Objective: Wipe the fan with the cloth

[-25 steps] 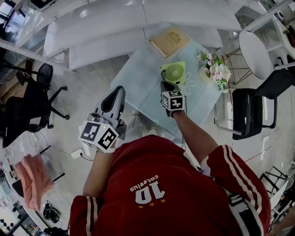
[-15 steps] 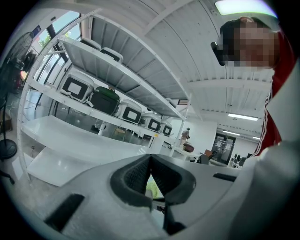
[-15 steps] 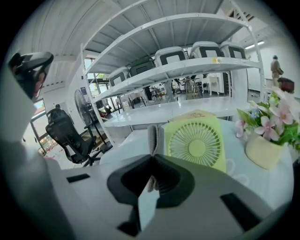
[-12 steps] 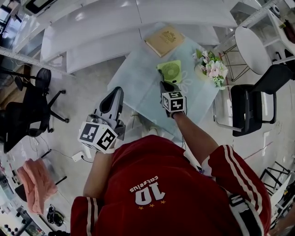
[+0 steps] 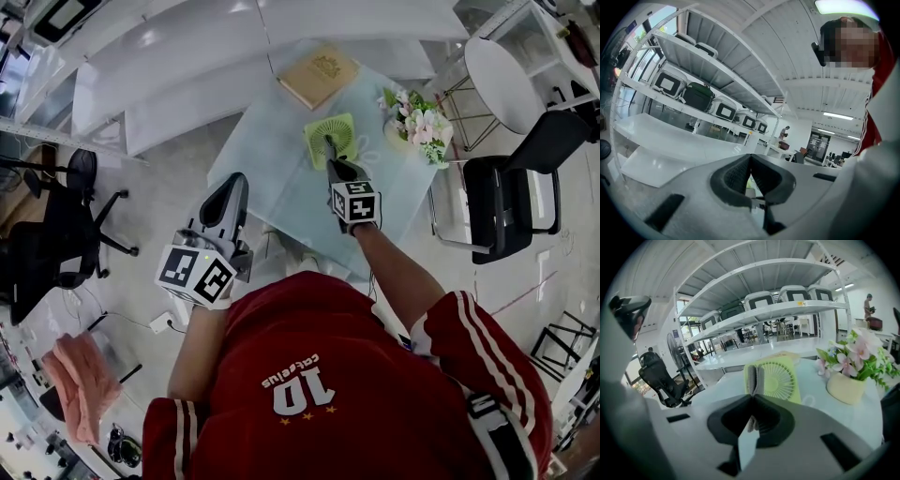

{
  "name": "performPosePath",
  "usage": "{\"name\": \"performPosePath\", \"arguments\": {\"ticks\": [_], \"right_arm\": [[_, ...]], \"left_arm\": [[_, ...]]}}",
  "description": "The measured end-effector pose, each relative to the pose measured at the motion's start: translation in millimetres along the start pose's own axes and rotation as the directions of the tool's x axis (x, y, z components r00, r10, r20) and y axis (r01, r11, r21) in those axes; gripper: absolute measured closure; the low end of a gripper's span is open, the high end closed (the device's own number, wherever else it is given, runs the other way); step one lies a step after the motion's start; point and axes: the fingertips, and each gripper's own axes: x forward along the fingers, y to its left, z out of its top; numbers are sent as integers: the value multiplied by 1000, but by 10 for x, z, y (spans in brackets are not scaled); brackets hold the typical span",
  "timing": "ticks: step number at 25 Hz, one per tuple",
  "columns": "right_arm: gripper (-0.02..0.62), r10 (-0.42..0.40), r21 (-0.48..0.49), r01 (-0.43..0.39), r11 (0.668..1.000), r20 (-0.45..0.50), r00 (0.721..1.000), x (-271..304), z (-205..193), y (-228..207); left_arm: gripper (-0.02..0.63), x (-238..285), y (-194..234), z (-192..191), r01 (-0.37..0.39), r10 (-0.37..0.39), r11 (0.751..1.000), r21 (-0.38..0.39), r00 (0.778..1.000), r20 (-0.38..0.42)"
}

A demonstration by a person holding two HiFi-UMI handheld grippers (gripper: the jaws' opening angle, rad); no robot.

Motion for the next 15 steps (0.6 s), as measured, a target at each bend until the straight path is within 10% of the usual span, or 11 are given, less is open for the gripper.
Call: {"name": "performPosePath", "arguments": {"ticks": [15], "right_arm": [[581,-65,21,65,998,-3,998,-121,-70,-389]], "left_arm": [[603,152,-139,-41,21,-21,1000,0,1000,-16]]}}
